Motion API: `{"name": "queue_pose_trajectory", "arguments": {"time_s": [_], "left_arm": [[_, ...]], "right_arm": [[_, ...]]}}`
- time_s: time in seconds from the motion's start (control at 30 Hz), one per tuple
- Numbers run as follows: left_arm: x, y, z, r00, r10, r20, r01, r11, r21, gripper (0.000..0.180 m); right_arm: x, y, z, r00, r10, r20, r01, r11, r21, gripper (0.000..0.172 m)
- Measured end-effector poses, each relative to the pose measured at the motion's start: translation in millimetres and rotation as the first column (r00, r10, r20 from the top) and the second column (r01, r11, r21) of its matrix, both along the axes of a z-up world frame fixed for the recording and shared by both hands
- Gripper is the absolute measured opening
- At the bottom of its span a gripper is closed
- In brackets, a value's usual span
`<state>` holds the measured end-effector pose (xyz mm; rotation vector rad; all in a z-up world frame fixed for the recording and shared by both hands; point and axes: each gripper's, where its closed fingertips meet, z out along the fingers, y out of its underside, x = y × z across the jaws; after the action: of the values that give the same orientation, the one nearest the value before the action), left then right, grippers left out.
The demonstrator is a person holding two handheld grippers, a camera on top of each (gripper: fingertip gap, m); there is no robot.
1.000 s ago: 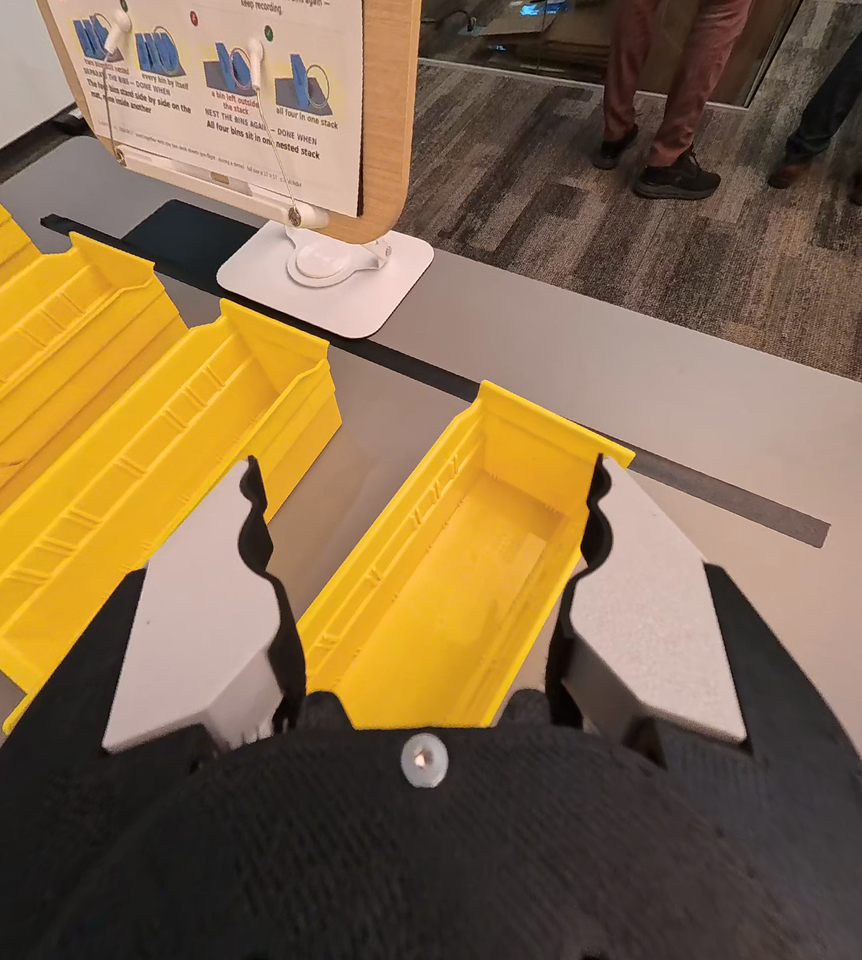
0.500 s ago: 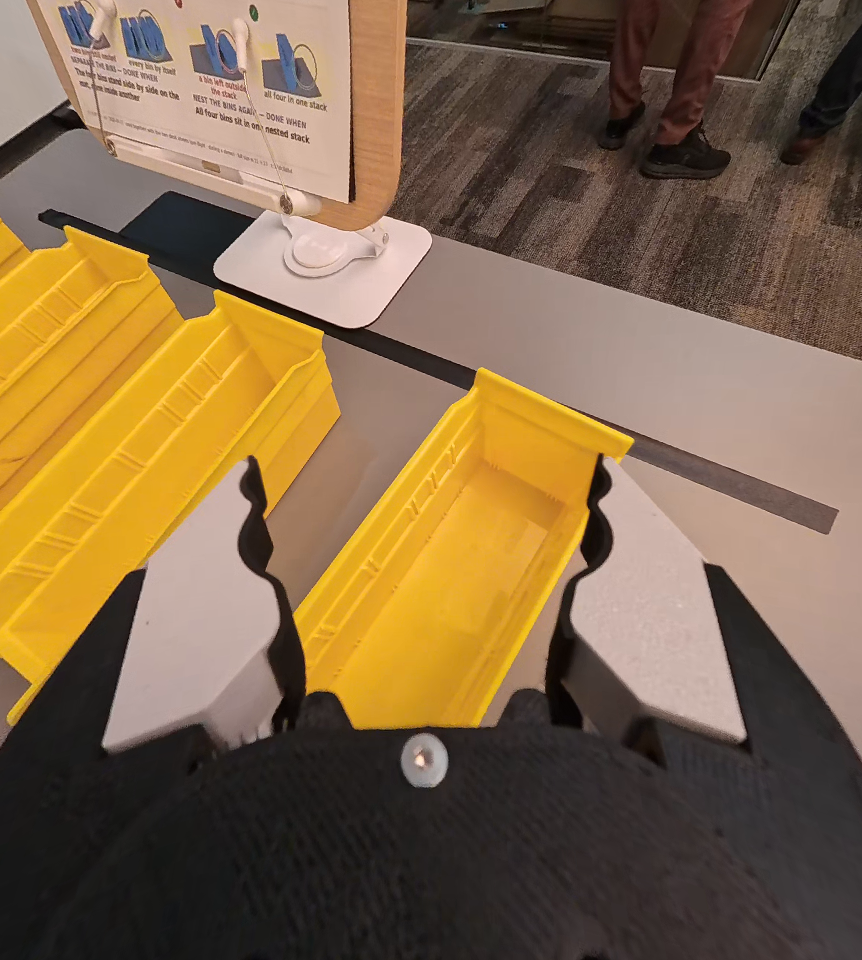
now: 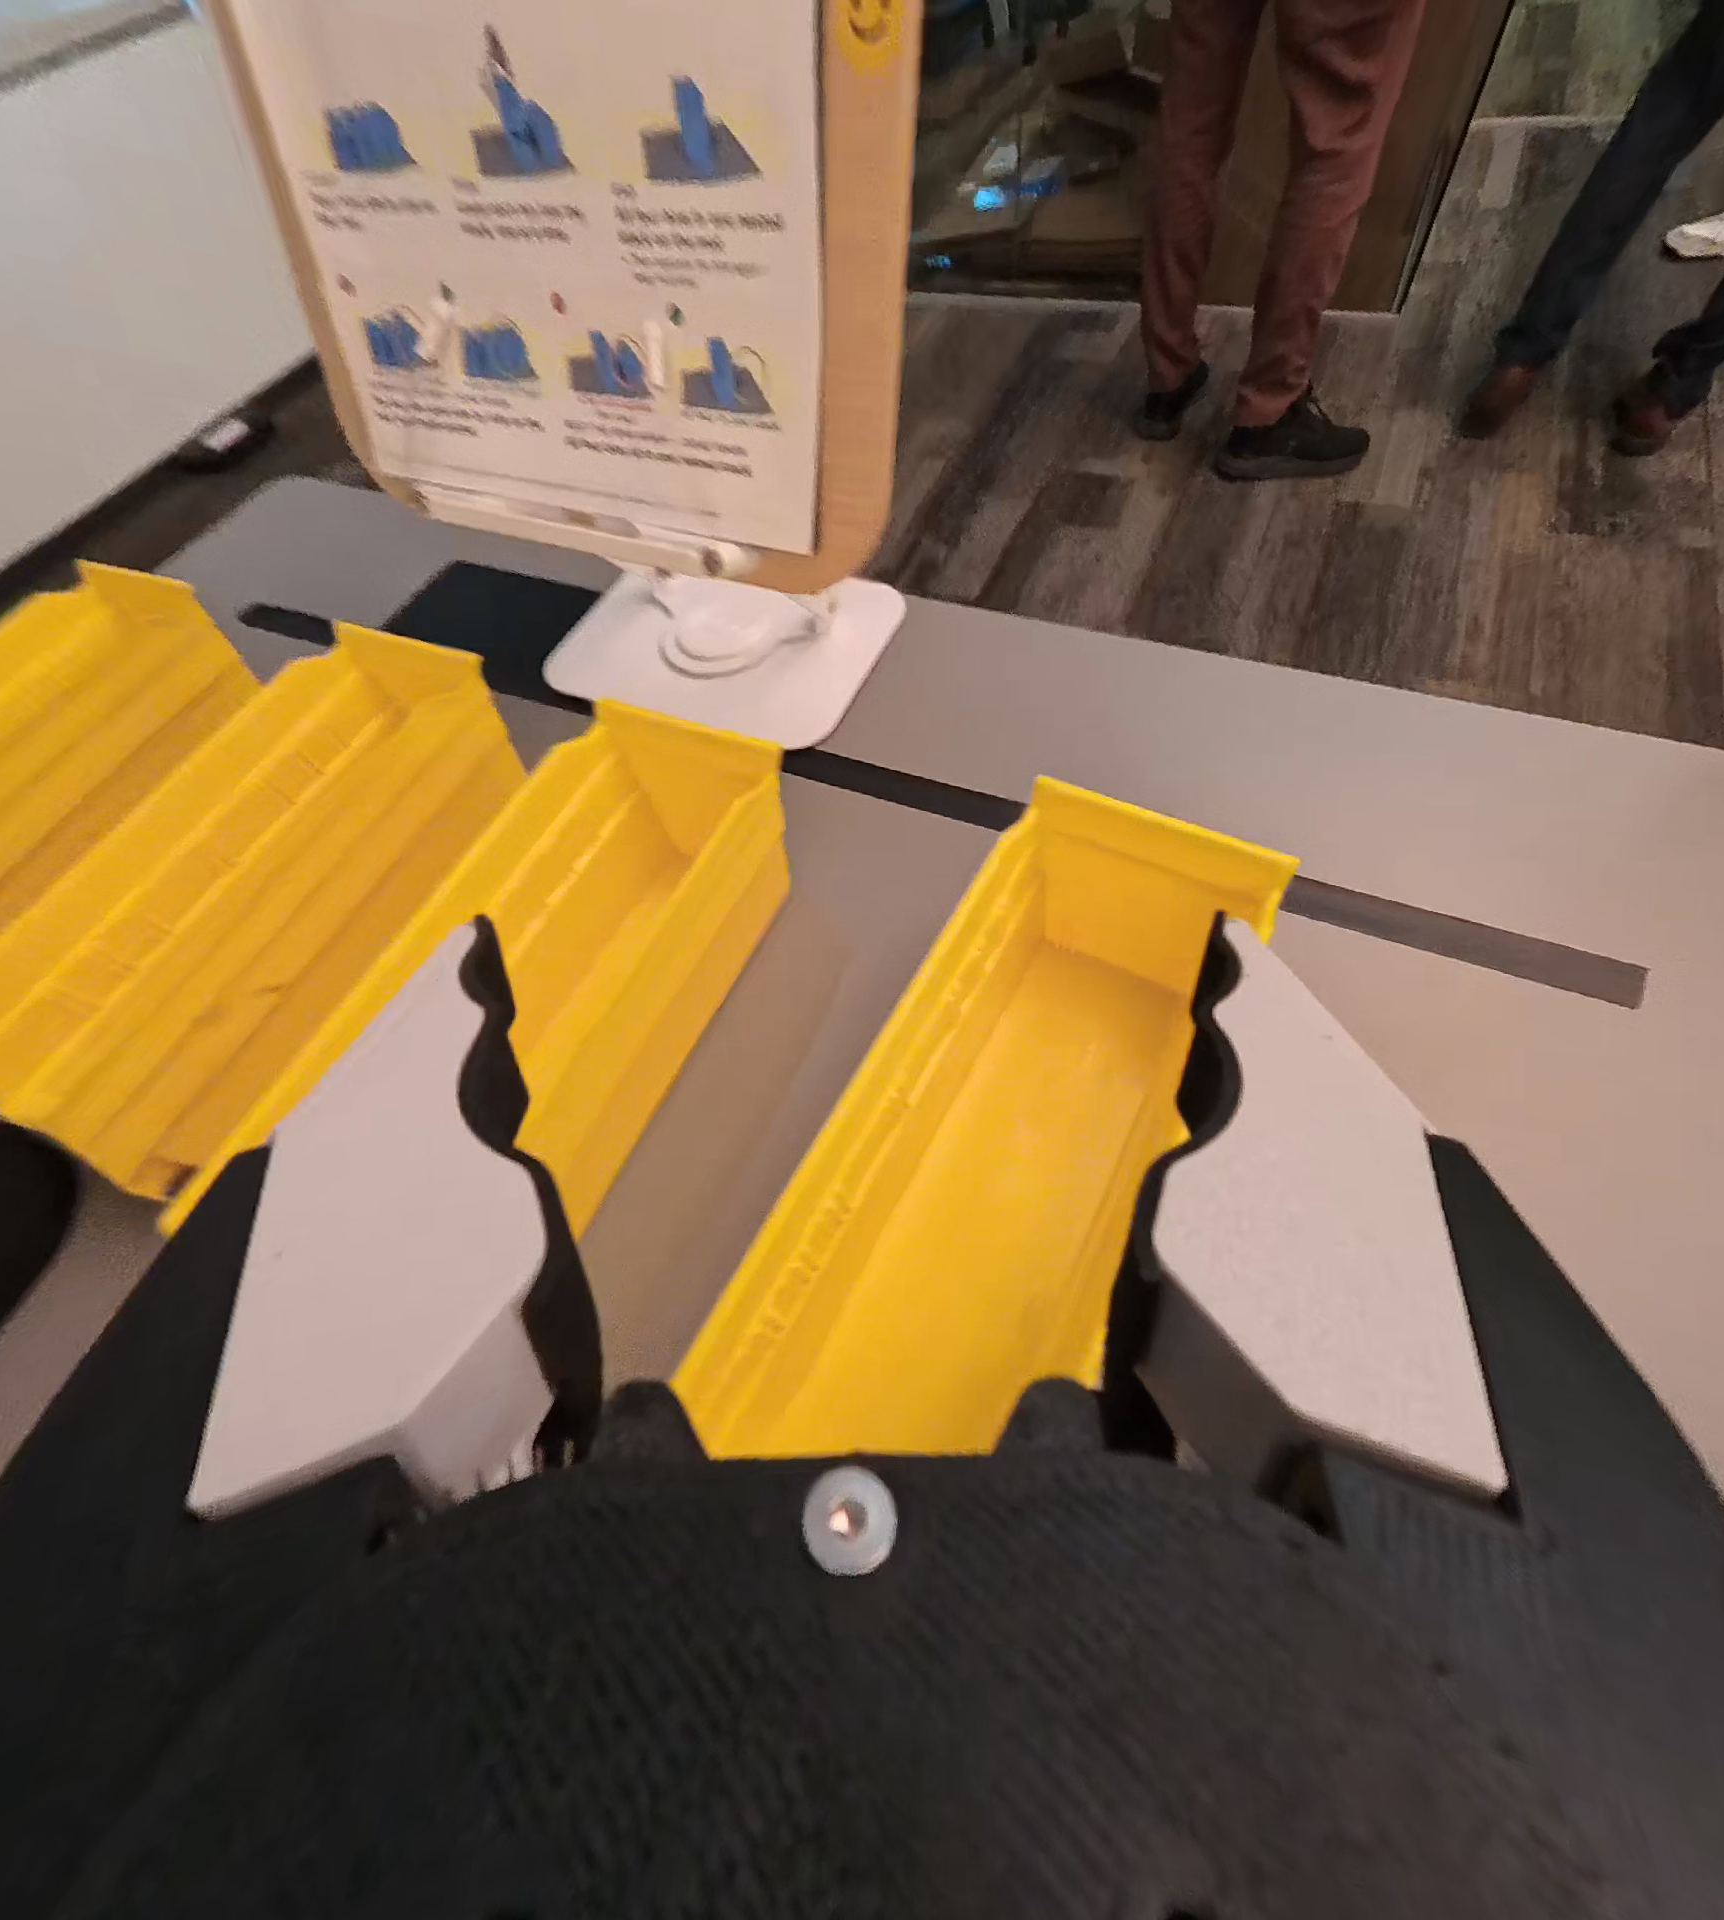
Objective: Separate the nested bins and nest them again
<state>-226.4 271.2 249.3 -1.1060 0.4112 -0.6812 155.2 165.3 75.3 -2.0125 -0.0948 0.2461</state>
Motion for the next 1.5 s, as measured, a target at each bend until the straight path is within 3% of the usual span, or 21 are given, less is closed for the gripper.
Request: {"name": "queue_pose_trajectory", "arguments": {"time_s": [0.1, 0.2, 0.27, 0.47, 0.53, 0.67, 0.83, 1.03, 1.27, 1.5], "left_arm": [[3.1, -22.0, 12.1, 1.0, 0.028, -0.014, -0.028, 0.998, 0.061, 0.083], [7.1, -33.6, 0.8, 0.998, 0.014, -0.061, -0.011, 0.999, 0.052, 0.079], [8.4, -31.2, -15.9, 0.994, 0.02, -0.112, -0.018, 1.0, 0.021, 0.075], [10.0, -0.8, -53.3, 0.957, 0.05, -0.286, -0.079, 0.993, -0.09, 0.082], [8.9, 2.0, -61.4, 0.952, 0.023, -0.306, -0.07, 0.987, -0.143, 0.083], [11.9, -10.0, -59.4, 0.967, -0.153, -0.205, 0.103, 0.966, -0.238, 0.083], [2.1, -18.5, -59.7, 0.958, -0.186, -0.218, 0.125, 0.956, -0.266, 0.083], [-6.5, -35.7, -54.2, 0.946, -0.267, -0.183, 0.209, 0.936, -0.284, 0.083], [-20.2, -36.8, -53.9, 0.948, -0.294, -0.125, 0.243, 0.917, -0.316, 0.08], [-33.9, -45.2, -47.7, 0.947, -0.308, -0.091, 0.268, 0.914, -0.306, 0.079]], "right_arm": [[-18.7, -14.5, 12.7, 1.0, -0.025, -0.008, 0.025, 1.0, 0.011, 0.131], [-36.4, -15.8, 21.6, 0.998, -0.065, 0.025, 0.066, 0.997, -0.027, 0.132], [-55.1, -11.4, 23.1, 0.997, -0.067, 0.046, 0.071, 0.994, -0.088, 0.135], [-126.8, 27.4, 11.8, 0.997, -0.07, 0.029, 0.074, 0.97, -0.23, 0.143], [-144.0, 42.0, -6.7, 0.995, -0.094, 0.045, 0.103, 0.948, -0.301, 0.146], [-164.6, 64.2, -63.6, 0.984, -0.142, 0.107, 0.175, 0.87, -0.461, 0.151], [-166.8, 69.5, -135.1, 0.958, -0.189, 0.214, 0.283, 0.731, -0.62, 0.151], [-163.5, 57.7, -187.8, 0.948, -0.225, 0.223, 0.315, 0.596, -0.739, 0.152], [-168.4, 54.1, -185.1, 0.957, -0.226, 0.183, 0.28, 0.542, -0.792, 0.118], [-178.2, 50.8, -158.7, 0.958, -0.263, 0.111, 0.238, 0.52, -0.82, 0.114]]}}
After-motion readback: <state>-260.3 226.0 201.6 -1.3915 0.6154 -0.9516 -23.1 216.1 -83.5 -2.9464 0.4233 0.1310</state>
